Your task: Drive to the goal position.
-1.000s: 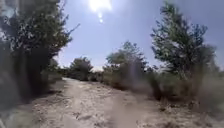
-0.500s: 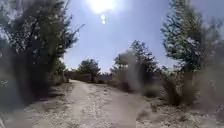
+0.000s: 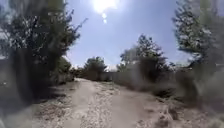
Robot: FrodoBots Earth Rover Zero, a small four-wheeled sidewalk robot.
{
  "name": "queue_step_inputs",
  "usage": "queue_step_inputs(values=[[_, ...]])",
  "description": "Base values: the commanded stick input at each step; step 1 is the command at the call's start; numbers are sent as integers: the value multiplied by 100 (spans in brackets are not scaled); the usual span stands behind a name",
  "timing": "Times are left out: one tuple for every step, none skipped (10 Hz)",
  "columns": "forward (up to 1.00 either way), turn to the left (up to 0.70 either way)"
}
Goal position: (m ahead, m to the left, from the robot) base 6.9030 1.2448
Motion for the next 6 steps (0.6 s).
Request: queue_step_inputs(values=[[70,0],[70,0],[70,0],[70,0],[70,0],[70,0]])
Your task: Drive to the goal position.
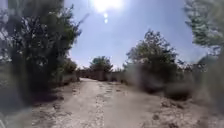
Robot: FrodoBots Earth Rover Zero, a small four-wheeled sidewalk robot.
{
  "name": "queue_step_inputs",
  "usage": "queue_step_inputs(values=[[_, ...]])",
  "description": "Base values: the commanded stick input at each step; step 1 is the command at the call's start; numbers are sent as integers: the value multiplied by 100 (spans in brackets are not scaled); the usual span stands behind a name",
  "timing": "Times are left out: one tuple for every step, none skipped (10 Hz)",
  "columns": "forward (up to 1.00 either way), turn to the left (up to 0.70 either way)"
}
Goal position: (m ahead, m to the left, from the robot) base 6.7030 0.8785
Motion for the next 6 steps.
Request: queue_step_inputs(values=[[70,0],[70,0],[70,0],[70,0],[70,0],[70,0]])
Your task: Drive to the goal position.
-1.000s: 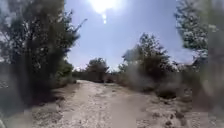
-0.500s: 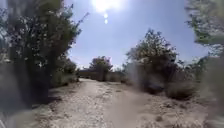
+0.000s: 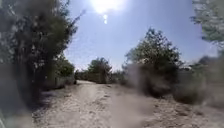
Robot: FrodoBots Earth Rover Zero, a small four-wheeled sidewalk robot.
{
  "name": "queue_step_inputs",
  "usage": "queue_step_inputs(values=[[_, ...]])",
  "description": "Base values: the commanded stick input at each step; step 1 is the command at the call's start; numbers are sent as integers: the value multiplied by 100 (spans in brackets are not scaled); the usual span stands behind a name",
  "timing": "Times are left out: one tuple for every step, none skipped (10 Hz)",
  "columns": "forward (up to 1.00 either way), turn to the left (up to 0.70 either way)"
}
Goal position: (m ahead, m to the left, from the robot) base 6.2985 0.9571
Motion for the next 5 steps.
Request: queue_step_inputs(values=[[70,0],[70,0],[70,0],[70,0],[70,5]])
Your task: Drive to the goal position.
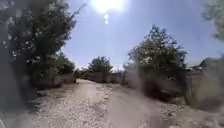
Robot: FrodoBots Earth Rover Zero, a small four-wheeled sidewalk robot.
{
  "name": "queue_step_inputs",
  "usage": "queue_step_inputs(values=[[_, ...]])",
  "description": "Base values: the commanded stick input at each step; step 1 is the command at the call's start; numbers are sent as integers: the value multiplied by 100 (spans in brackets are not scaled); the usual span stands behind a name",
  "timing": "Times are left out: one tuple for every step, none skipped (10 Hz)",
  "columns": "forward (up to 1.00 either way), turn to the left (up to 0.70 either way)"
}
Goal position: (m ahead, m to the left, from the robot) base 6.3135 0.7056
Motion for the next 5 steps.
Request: queue_step_inputs(values=[[70,14],[70,14],[70,14],[70,14],[70,14]])
